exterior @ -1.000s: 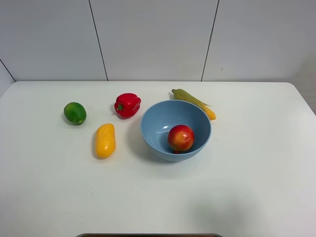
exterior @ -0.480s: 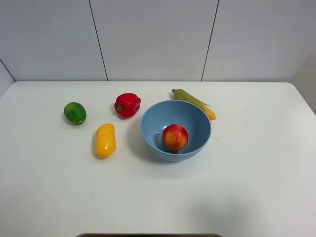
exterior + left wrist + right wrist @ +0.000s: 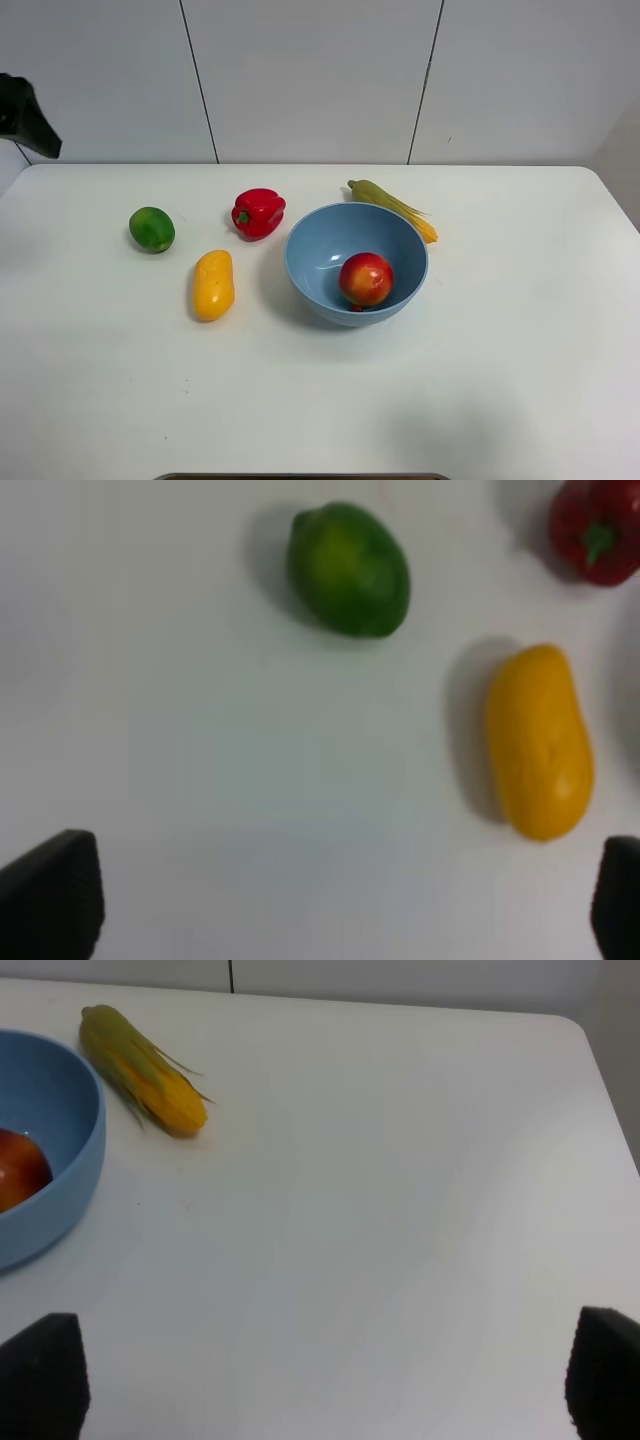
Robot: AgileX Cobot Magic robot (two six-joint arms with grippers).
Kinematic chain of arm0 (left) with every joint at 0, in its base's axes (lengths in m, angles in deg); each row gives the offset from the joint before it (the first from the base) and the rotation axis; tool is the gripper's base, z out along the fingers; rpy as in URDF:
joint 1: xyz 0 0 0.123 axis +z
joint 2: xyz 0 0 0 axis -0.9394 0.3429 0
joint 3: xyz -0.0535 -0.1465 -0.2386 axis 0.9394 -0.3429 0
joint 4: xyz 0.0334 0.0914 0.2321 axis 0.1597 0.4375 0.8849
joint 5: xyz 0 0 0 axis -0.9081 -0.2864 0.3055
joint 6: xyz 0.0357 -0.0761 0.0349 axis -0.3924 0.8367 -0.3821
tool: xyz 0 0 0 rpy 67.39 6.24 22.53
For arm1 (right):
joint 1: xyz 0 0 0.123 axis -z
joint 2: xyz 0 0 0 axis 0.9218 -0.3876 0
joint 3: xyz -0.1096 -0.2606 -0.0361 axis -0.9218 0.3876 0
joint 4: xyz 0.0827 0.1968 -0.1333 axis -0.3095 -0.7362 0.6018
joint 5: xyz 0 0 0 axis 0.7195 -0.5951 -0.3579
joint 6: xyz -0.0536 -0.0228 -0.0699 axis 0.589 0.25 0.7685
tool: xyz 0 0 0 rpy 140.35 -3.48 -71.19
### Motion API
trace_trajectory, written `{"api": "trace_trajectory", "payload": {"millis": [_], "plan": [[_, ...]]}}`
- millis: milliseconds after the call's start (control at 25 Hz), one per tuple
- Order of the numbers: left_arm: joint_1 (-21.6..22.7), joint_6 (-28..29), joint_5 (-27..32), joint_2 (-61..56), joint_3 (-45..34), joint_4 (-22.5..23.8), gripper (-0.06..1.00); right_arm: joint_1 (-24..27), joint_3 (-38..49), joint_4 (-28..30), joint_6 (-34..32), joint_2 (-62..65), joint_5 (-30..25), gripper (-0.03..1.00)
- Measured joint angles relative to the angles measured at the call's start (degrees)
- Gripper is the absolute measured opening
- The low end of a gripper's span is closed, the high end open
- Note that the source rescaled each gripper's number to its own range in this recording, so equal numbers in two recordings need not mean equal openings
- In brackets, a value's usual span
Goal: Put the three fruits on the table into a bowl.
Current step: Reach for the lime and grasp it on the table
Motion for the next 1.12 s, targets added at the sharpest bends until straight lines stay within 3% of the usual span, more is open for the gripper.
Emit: {"api": "trace_trajectory", "payload": {"millis": [160, 400, 720, 1120], "plan": [[-0.16, 0.97, -0.12, 10.43, 6.83, -2.3, 1.0, 0.0, 0.0, 0.0, 0.0, 0.0, 0.0, 0.84], [-2.47, 6.75, -1.41, 21.56, 12.22, -1.59, 1.0, 0.0, 0.0, 0.0, 0.0, 0.0, 0.0, 0.84], [-5.12, 16.18, -4.81, 30.32, 12.62, -0.43, 1.0, 0.0, 0.0, 0.0, 0.0, 0.0, 0.0, 0.84], [-5.25, 19.76, -6.37, 37.27, 12.62, -0.3, 1.0, 0.0, 0.0, 0.0, 0.0, 0.0, 0.0, 0.84]]}}
